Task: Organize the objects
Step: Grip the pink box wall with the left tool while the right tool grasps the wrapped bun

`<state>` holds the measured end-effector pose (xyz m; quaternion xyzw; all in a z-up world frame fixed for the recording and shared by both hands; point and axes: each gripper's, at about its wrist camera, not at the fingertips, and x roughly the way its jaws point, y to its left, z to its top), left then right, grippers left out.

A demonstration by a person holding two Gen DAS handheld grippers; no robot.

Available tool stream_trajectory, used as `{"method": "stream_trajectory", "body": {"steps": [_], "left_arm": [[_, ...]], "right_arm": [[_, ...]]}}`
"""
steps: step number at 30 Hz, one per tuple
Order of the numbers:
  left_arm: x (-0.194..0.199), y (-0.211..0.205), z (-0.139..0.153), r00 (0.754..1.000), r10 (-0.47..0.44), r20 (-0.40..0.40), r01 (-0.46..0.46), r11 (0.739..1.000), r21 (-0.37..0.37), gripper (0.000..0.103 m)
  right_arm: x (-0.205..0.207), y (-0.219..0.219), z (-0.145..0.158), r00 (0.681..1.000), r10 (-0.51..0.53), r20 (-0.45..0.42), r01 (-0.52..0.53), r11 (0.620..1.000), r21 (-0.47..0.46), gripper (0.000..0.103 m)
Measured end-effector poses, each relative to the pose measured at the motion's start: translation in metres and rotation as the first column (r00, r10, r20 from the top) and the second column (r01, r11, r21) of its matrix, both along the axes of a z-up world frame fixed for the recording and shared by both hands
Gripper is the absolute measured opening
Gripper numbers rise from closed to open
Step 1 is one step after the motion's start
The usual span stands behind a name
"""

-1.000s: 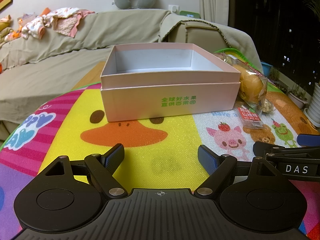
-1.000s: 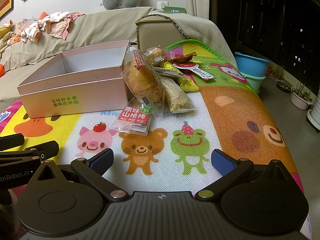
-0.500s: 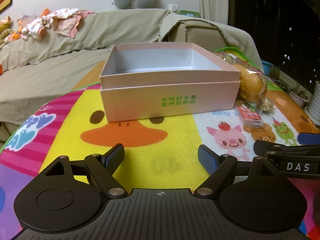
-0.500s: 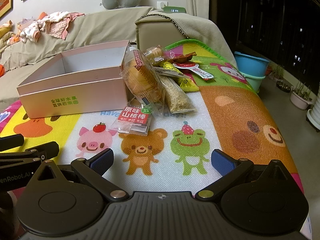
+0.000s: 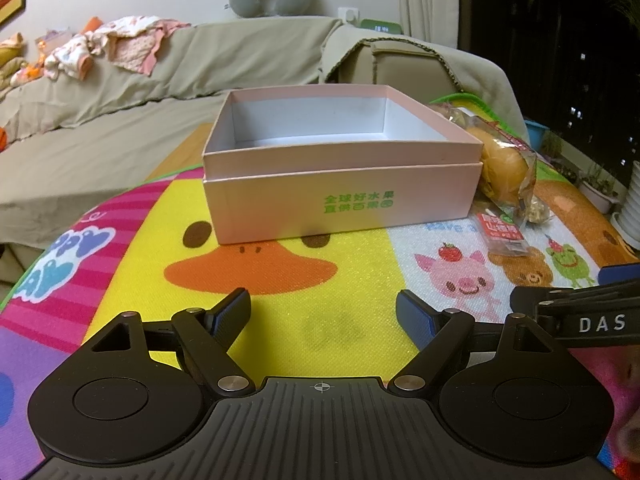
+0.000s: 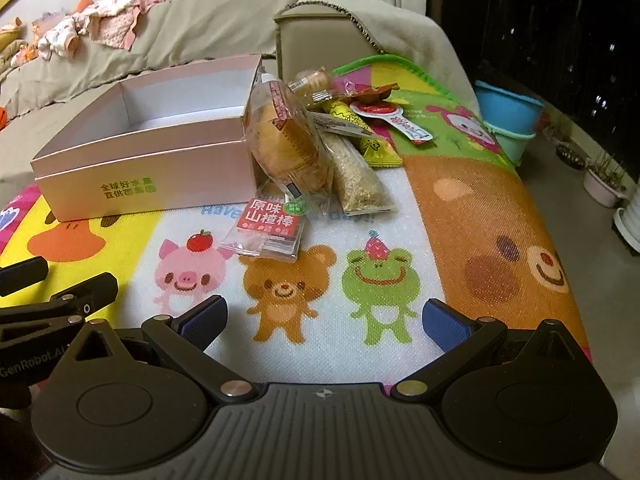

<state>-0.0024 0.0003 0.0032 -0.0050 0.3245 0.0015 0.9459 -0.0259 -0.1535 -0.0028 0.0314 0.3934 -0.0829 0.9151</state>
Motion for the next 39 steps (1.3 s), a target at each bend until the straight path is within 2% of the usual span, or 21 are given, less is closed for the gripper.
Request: {"method": "stream_trajectory", "body": {"steps": [3,4,9,11,14,17,19,22,25,27,28,30,32,33,34,36,39], "left_arm": [[-0.001,0.008,0.011,1.000,0.012,0.001,-0.012,1.000,-0.012,0.082],[-0.002,0.013,0.016,1.000,0.014,0.012,-0.014,1.000,-0.016,0.082],[0.018,0.043,0.059,0.996,0.057,0.063,-0.053,0.996,-0.074,0.082],[0.037,0.055,0.072,0.994,0.082,0.069,-0.077,0.994,-0.075,0.082],[0.065,0.069,0.076,0.990,0.133,0.051,-0.131,0.990,-0.052,0.082],[0.090,0.081,0.067,0.987,0.161,0.018,-0.159,0.985,-0.070,0.081],[0.103,0.086,0.056,0.989,0.150,-0.007,-0.150,0.985,-0.085,0.080],[0.113,0.088,0.041,0.991,0.131,-0.041,-0.135,0.986,-0.102,0.074],[0.114,0.088,0.033,0.992,0.119,-0.037,-0.122,0.989,-0.089,0.054],[0.116,0.090,0.031,0.989,0.134,-0.054,-0.139,0.986,-0.097,0.030],[0.120,0.092,0.029,0.986,0.150,-0.075,-0.158,0.981,-0.117,0.024],[0.122,0.094,0.027,0.983,0.158,-0.097,-0.170,0.976,-0.139,0.019],[0.122,0.090,0.026,0.986,0.142,-0.090,-0.152,0.982,-0.111,0.015],[0.122,0.087,0.027,0.987,0.135,-0.084,-0.143,0.985,-0.095,0.013],[0.121,0.085,0.027,0.989,0.128,-0.080,-0.134,0.987,-0.083,0.013],[0.122,0.084,0.027,0.990,0.119,-0.078,-0.125,0.989,-0.077,0.013],[0.124,0.086,0.027,0.990,0.115,-0.084,-0.123,0.988,-0.090,0.013]], "right_arm": [[0.001,-0.004,0.006,0.999,0.042,-0.019,-0.041,0.999,0.032,0.103],[-0.003,-0.006,0.012,0.999,0.054,0.004,-0.054,0.997,0.051,0.103],[-0.016,-0.012,0.077,0.978,0.084,0.191,-0.083,0.996,-0.012,0.103],[-0.011,-0.022,0.108,0.966,0.081,0.247,-0.087,0.996,0.011,0.103],[0.003,-0.046,0.140,0.945,0.003,0.326,-0.031,0.996,0.081,0.103],[0.021,-0.056,0.155,0.947,0.106,0.303,-0.119,0.993,0.025,0.103],[0.027,-0.055,0.153,0.941,0.153,0.303,-0.148,0.988,-0.037,0.103],[0.030,-0.043,0.131,0.933,0.246,0.261,-0.226,0.969,-0.105,0.103],[0.031,-0.026,0.101,0.927,0.309,0.213,-0.282,0.948,-0.149,0.102],[0.027,-0.009,0.079,0.910,0.362,0.200,-0.320,0.923,-0.214,0.093],[0.028,-0.001,0.070,0.904,0.380,0.196,-0.327,0.910,-0.254,0.090],[0.030,0.015,0.053,0.899,0.395,0.191,-0.318,0.886,-0.337,0.087],[0.035,0.022,0.040,0.897,0.410,0.167,-0.327,0.868,-0.374,0.067],[0.038,0.023,0.037,0.898,0.416,0.144,-0.344,0.867,-0.360,0.050],[0.040,0.021,0.036,0.900,0.414,0.133,-0.355,0.876,-0.326,0.040],[0.040,0.009,0.040,0.913,0.377,0.153,-0.334,0.909,-0.249,0.039],[0.036,-0.019,0.048,0.941,0.268,0.207,-0.240,0.959,-0.150,0.039]]}}
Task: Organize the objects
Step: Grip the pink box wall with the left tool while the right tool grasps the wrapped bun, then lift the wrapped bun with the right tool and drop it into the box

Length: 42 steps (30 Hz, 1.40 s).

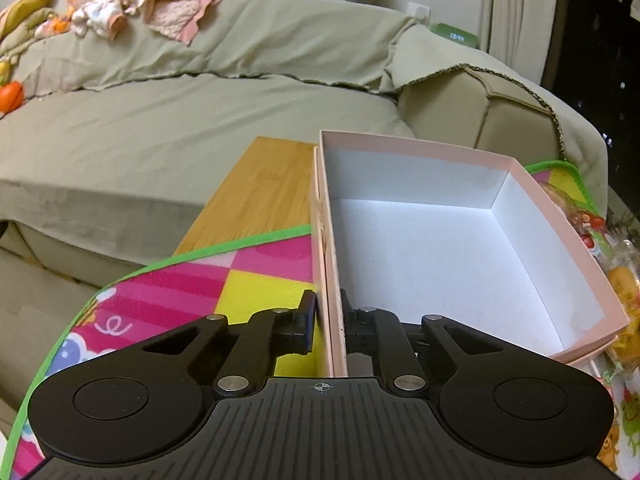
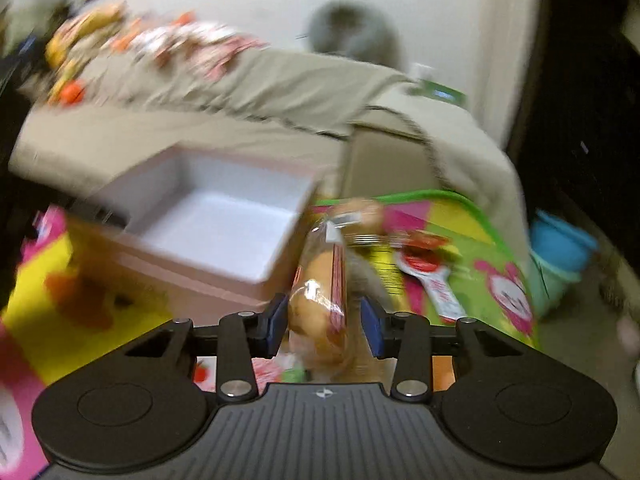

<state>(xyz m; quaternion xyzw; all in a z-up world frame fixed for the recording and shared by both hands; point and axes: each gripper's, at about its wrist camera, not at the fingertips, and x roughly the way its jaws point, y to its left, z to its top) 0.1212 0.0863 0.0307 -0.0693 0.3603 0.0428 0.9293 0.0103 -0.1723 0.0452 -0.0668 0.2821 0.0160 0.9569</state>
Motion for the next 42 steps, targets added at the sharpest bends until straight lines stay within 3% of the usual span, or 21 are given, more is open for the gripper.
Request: {"method": "stream_trajectory", "body": {"steps": [3,6,9,13,17,18,19,20,26,30,33,37,42], "left_arm": [[0.000,0.002,0.000,1.000,-0.004,-0.007,0.004,1.000,-0.014,0.013],[-0.001,0.002,-0.001,1.000,-0.020,-0.004,0.020,1.000,-0.017,0.013],[-0.002,0.001,0.000,1.000,-0.027,0.004,0.027,1.000,-0.003,0.013],[-0.002,-0.001,0.000,0.999,-0.041,0.016,0.040,0.999,0.021,0.012],[-0.002,0.000,0.000,0.998,-0.057,0.032,0.056,0.998,0.041,0.011],[-0.001,0.001,0.001,0.998,-0.060,0.034,0.058,0.997,0.043,0.010],[-0.001,0.003,0.001,0.997,-0.064,0.037,0.062,0.997,0.047,0.010],[-0.001,0.004,0.002,0.997,-0.066,0.042,0.064,0.997,0.048,0.010],[-0.003,0.009,0.003,0.996,-0.070,0.063,0.068,0.997,0.034,0.010],[-0.005,0.011,0.001,0.994,-0.073,0.075,0.072,0.997,0.014,0.011],[-0.006,0.012,0.001,0.995,-0.065,0.080,0.065,0.998,0.000,0.011],[-0.008,0.011,0.001,0.995,-0.065,0.082,0.065,0.998,-0.003,0.011],[-0.010,0.011,0.000,0.994,-0.066,0.087,0.066,0.998,-0.006,0.012]], "right_arm": [[-0.003,-0.022,0.000,0.996,-0.084,-0.009,0.084,0.996,0.015,0.040],[-0.009,-0.035,-0.002,0.994,-0.102,-0.030,0.103,0.994,0.021,0.046],[-0.007,-0.036,-0.002,0.998,-0.061,-0.034,0.063,0.996,0.059,0.060],[0.001,-0.013,-0.005,0.998,0.047,-0.038,-0.047,0.999,0.007,0.077],[0.022,0.015,-0.023,0.990,0.091,-0.108,-0.107,0.982,-0.157,0.077],[0.025,0.017,-0.027,0.989,0.082,-0.124,-0.104,0.977,-0.184,0.069],[0.027,0.018,-0.029,0.988,0.064,-0.138,-0.091,0.976,-0.198,0.055],[0.026,0.017,-0.027,0.988,0.057,-0.145,-0.085,0.978,-0.192,0.055],[-0.006,0.006,0.019,0.993,0.007,-0.119,-0.023,0.990,-0.136,0.054],[-0.029,0.009,0.075,0.997,-0.006,-0.075,-0.001,0.995,-0.095,0.054],[-0.033,0.015,0.124,1.000,-0.003,-0.019,0.003,1.000,0.013,0.054],[-0.003,0.039,0.161,0.999,0.035,-0.001,-0.034,0.984,0.174,0.054],[0.069,0.087,0.147,0.999,0.038,-0.026,-0.031,0.971,0.239,0.054]]}}
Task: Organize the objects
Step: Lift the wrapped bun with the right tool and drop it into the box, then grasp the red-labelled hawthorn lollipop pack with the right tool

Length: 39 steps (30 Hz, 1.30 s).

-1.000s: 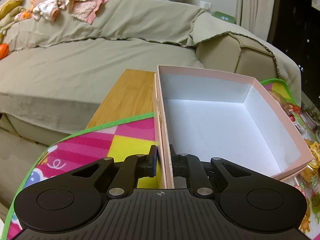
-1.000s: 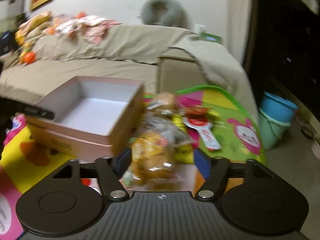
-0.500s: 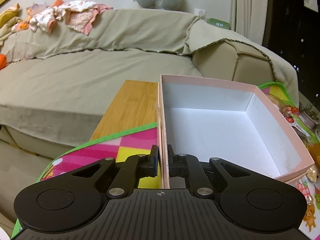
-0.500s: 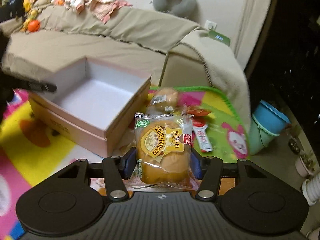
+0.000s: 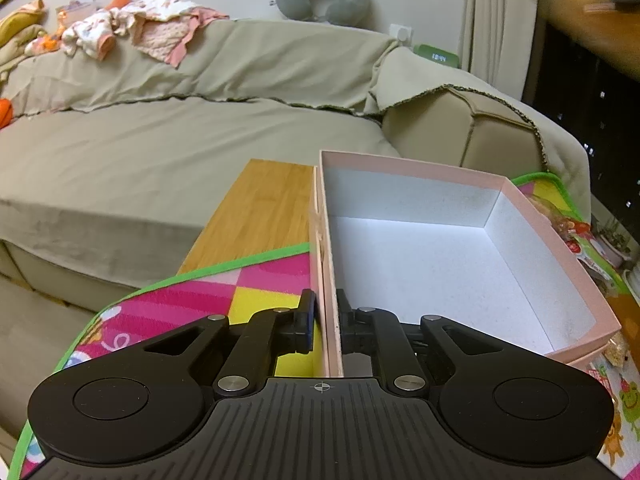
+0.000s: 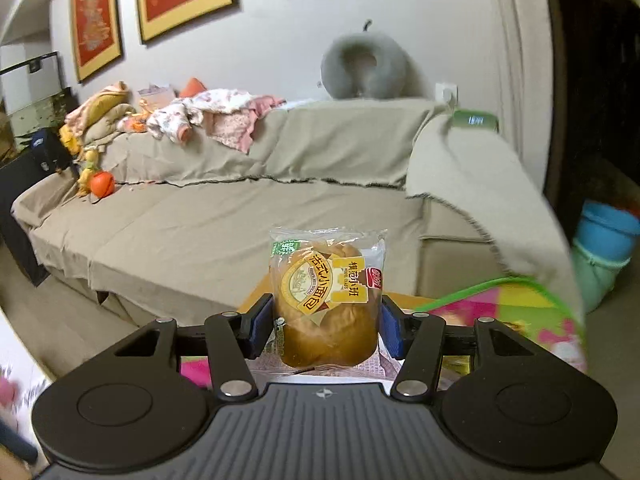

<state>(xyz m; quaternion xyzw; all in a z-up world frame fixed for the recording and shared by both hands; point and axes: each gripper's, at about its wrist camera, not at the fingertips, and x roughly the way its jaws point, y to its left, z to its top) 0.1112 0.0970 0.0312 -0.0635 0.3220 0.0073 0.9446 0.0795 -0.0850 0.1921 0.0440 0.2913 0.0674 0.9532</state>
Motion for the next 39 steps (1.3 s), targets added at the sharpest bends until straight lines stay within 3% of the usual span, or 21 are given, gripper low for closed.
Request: {"method": "stream_trajectory", "body": {"steps": [4,8,13,19,24,28,35,37,39], "left_arm": [[-0.002,0.000,0.000,1.000,-0.005,-0.002,0.005,1.000,-0.001,0.012],[-0.004,0.002,0.001,1.000,-0.023,-0.009,0.023,1.000,-0.007,0.013],[-0.005,0.004,-0.001,1.000,-0.018,-0.007,0.017,1.000,-0.011,0.013],[-0.007,0.004,-0.001,1.000,-0.014,-0.010,0.014,1.000,-0.015,0.013],[-0.009,0.003,0.002,0.999,-0.021,-0.025,0.021,1.000,-0.005,0.013],[-0.009,0.003,0.003,0.999,-0.022,-0.036,0.021,1.000,-0.008,0.013],[-0.007,0.002,0.004,0.999,-0.022,-0.043,0.022,1.000,-0.001,0.013],[-0.007,0.002,0.004,0.999,-0.023,-0.044,0.023,1.000,-0.002,0.013],[-0.007,0.002,0.004,0.999,-0.023,-0.044,0.023,1.000,-0.001,0.013]], "right_arm": [[0.051,0.024,-0.046,0.994,0.032,-0.101,-0.026,0.997,0.068,0.057],[0.051,0.013,-0.068,0.989,0.048,-0.143,-0.024,0.986,0.164,0.057],[0.016,-0.028,-0.066,0.998,-0.029,-0.063,0.033,0.998,0.060,0.057],[-0.033,-0.078,-0.080,0.994,-0.106,-0.040,0.103,0.992,-0.066,0.062],[-0.059,-0.088,-0.118,0.988,-0.099,-0.117,0.086,0.990,-0.111,0.064],[-0.072,-0.074,-0.149,0.982,-0.028,-0.184,0.001,0.990,-0.144,0.064],[-0.060,-0.065,-0.181,0.971,0.005,-0.238,-0.034,0.992,-0.120,0.064],[-0.056,-0.066,-0.186,0.968,-0.013,-0.251,-0.022,0.991,-0.134,0.050],[-0.056,-0.071,-0.188,0.967,-0.024,-0.254,-0.004,0.994,-0.111,0.049]]}}
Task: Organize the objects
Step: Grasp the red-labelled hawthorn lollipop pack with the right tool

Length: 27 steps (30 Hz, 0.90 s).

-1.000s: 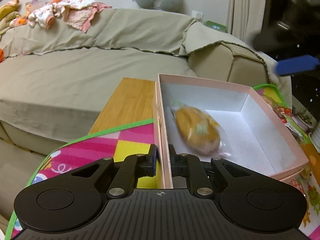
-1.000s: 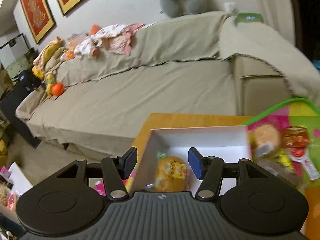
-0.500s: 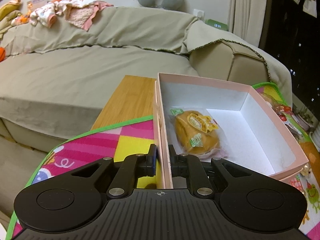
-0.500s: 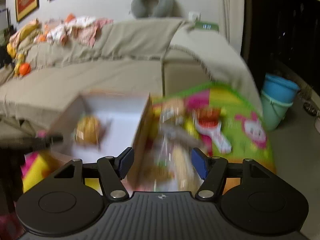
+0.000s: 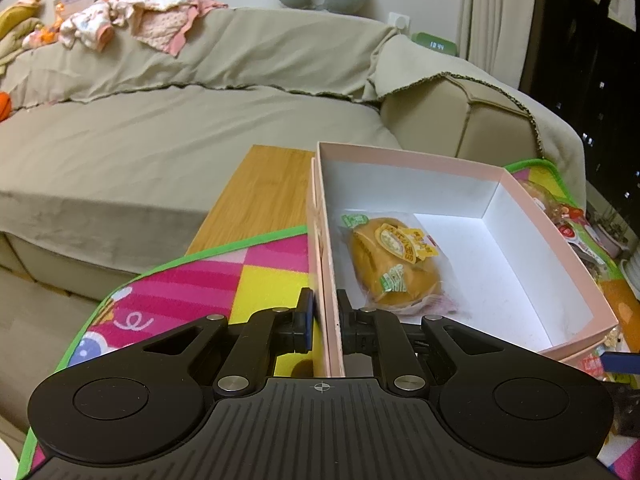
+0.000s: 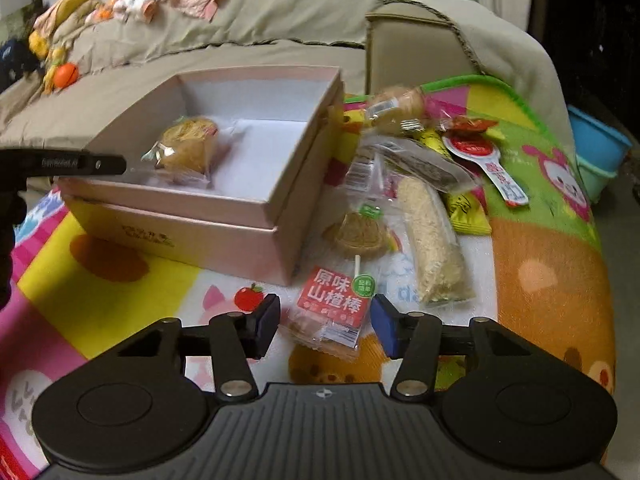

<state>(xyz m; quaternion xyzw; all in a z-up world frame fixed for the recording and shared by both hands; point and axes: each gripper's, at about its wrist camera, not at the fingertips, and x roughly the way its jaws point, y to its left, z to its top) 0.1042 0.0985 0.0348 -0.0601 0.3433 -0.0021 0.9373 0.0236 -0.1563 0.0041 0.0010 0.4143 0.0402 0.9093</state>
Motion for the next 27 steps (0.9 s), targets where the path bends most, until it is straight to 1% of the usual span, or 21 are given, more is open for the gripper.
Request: {"method": "stream_trajectory", "body": {"steps": [1,3,6,7,9,13,15,18,22,24,27], "left_arm": [[0.000,0.000,0.000,1.000,0.001,0.000,-0.001,1.000,-0.001,0.013],[0.000,0.000,0.000,1.000,0.000,0.001,0.000,1.000,0.001,0.012],[-0.001,0.000,0.000,1.000,-0.001,0.001,0.001,1.000,-0.001,0.012],[-0.001,0.000,0.000,1.000,-0.002,0.001,0.002,1.000,0.001,0.012],[-0.001,0.000,0.000,1.000,-0.003,0.001,0.003,1.000,0.002,0.012],[-0.001,0.000,0.000,1.000,-0.004,0.001,0.004,1.000,0.003,0.012],[-0.001,0.000,0.000,1.000,-0.004,0.001,0.004,1.000,0.005,0.012],[-0.001,0.000,0.000,1.000,-0.005,0.000,0.005,1.000,0.007,0.012],[-0.002,-0.001,0.001,1.000,-0.006,0.000,0.006,1.000,0.009,0.012],[-0.002,-0.001,0.001,1.000,-0.006,0.000,0.006,1.000,0.009,0.012],[-0.002,-0.001,0.000,1.000,-0.008,0.001,0.008,1.000,0.010,0.012]], "right_arm": [[-0.001,-0.003,0.001,1.000,-0.013,-0.001,0.013,1.000,-0.004,0.046],[-0.005,-0.009,0.002,0.999,-0.049,0.003,0.049,0.998,-0.026,0.044],[-0.008,-0.019,0.002,0.995,-0.101,-0.017,0.100,0.995,-0.026,0.044],[-0.009,-0.021,0.003,0.995,-0.101,-0.020,0.101,0.995,-0.022,0.045],[-0.011,-0.022,0.004,0.997,-0.080,-0.009,0.080,0.997,-0.014,0.045],[-0.002,-0.017,0.009,0.998,-0.046,0.033,0.048,0.998,-0.046,0.045],[0.007,-0.013,0.008,0.998,-0.016,0.059,0.021,0.996,-0.085,0.046],[0.020,-0.006,0.002,0.995,0.045,0.085,-0.030,0.985,-0.171,0.047],[0.029,-0.003,-0.002,0.992,0.102,0.079,-0.084,0.975,-0.203,0.051],[0.029,-0.007,0.000,0.994,0.084,0.069,-0.068,0.977,-0.204,0.051],[0.022,-0.020,0.000,0.997,-0.007,0.075,0.021,0.982,-0.185,0.051]]}}
